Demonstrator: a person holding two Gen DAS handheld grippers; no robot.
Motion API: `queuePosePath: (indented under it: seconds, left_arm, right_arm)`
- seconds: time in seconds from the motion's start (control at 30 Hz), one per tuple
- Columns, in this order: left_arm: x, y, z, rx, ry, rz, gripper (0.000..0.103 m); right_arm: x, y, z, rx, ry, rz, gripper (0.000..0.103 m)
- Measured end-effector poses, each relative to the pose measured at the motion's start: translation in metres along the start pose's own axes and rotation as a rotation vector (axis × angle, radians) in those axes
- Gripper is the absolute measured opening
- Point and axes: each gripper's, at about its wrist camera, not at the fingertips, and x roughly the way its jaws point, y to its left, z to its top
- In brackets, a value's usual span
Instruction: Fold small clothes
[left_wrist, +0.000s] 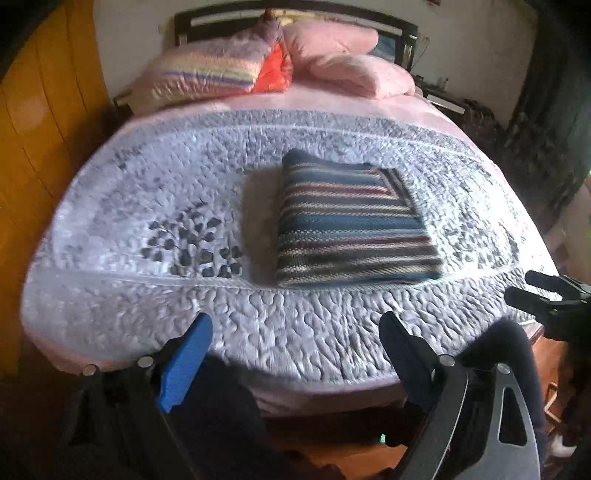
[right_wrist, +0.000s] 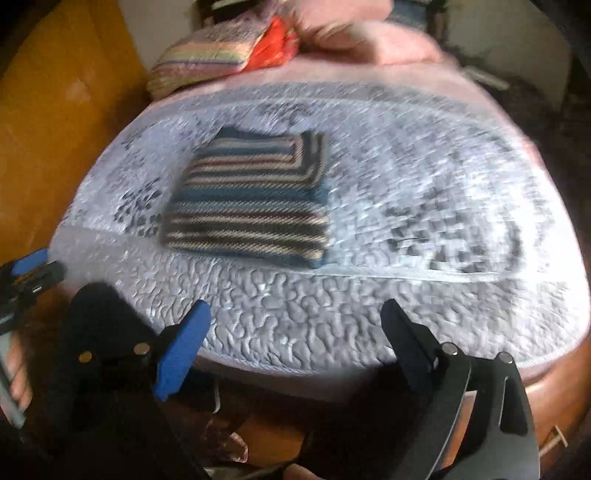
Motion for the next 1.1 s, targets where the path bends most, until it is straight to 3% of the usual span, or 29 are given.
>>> queuePosePath:
  seconds: [0.03,0.1,0.2,0.3,0.5,0.8,1.1]
  left_arm:
    - [-0.016,0.0,-0.001,-0.014,-0.015,-0.016,0.092]
    - [-0.037,-0.002,0.0,-0.031,-0.027,0.019,0.092]
    - [-0.064,-0.01,0.004,0.016,0.016,0.039,0.092]
    - [-0.099,-0.02,0.008,0.045,-0.03,0.002,0.092]
    - [-0.136,-0.039,0.01,0.093,-0.059,0.042,0.092]
    - [-0.155,-0.05,0.007,0.072,-0.041,0.004,0.092]
    - [-0.169,-0.048,0.022,0.065,-0.056,0.037,0.092]
  right_arm:
    - [-0.017,0.006,-0.003,0.008,-0.037,-0.068,0.099]
    - [-0.039,0.017,-0.004,0.0,-0.058,-0.149,0.1]
    - [-0.069,0.026,-0.006,-0.006,-0.086,-0.122,0.1]
    - [-0.104,0.032,-0.005,-0.004,-0.109,-0.081,0.1]
    - [-0.161,0.045,0.0,-0.007,-0.143,-0.083,0.1]
    - [-0.193,0.057,0.001,-0.032,-0.187,-0.138,0.1]
    - [-0.207,0.061,0.011,-0.04,-0.207,-0.142,0.1]
